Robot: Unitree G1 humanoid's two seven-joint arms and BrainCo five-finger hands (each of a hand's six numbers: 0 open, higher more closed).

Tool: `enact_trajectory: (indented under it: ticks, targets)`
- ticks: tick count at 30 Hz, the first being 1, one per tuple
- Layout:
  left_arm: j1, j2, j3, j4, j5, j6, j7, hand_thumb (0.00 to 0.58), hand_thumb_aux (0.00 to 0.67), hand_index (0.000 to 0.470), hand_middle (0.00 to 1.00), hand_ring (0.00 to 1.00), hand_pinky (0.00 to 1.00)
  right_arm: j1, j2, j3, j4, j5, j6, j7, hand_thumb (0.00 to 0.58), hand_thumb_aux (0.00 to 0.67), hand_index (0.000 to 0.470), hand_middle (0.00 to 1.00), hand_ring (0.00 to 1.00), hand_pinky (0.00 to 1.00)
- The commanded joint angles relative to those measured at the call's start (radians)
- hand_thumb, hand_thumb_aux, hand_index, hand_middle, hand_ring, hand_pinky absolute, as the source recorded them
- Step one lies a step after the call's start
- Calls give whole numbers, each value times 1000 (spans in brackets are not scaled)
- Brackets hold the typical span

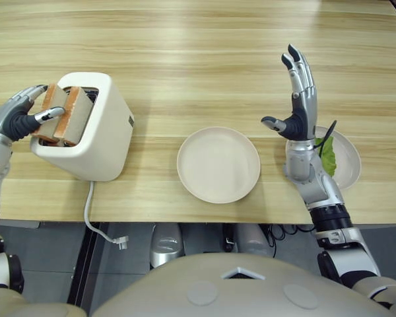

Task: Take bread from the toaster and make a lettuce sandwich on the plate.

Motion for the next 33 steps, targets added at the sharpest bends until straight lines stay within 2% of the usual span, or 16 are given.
enact_trajectory:
  ticks: [1,3,4,5,7,8,9,10,11,12,21,25,30,33]
  targets:
    - [-6,18,-37,44,16,-4,0,0,0,0,0,0,0,10,-8,-8,-14,8,1,10,0,0,0,0,0,0]
    - [-11,19,-41,53,10,-8,-5,0,0,0,0,0,0,10,-9,-8,-13,8,1,11,0,0,0,0,0,0]
    - [-10,22,-46,57,13,-10,-6,31,18,13,0,0,0,10,-9,-7,-13,6,1,10,0,0,0,0,0,0]
    - [-7,24,-48,59,19,-11,-3,198,126,87,0,0,0,9,-9,-6,-12,5,1,11,0,0,0,0,0,0]
    - [-4,29,-54,62,25,-13,3,212,137,94,0,0,0,8,-10,-4,-11,4,0,11,0,0,0,0,0,0]
    - [-3,32,-58,62,24,-13,5,438,339,233,0,0,0,8,-11,-3,-11,3,0,11,0,0,0,0,0,0]
    - [-2,36,-63,61,25,-14,8,472,381,262,0,0,0,8,-11,-3,-10,3,0,11,0,0,0,0,0,0]
    - [-1,40,-66,59,26,-16,9,557,536,368,0,0,0,8,-11,-2,-9,2,0,11,0,0,0,0,0,0]
    - [0,43,-70,56,26,-18,9,557,536,368,0,0,0,8,-11,0,-8,1,0,11,0,0,0,0,0,0]
    - [5,47,-70,51,25,-19,9,580,670,460,0,0,0,8,-10,1,-9,0,0,12,0,0,0,0,0,0]
    - [13,41,-75,16,11,-22,2,580,670,460,0,0,0,12,-9,5,-16,-3,-2,18,0,0,0,0,0,0]
    - [16,20,-34,-100,-67,-8,-25,580,670,460,0,0,0,9,-6,8,-13,-5,1,20,0,0,0,0,0,0]
    - [-32,30,11,-279,-176,125,-130,580,670,460,0,0,0,5,1,12,-17,-8,9,21,0,0,0,0,0,0]
    - [-125,51,25,-318,-246,222,-224,580,670,460,0,0,0,3,4,10,-22,-5,13,21,0,0,0,0,0,0]
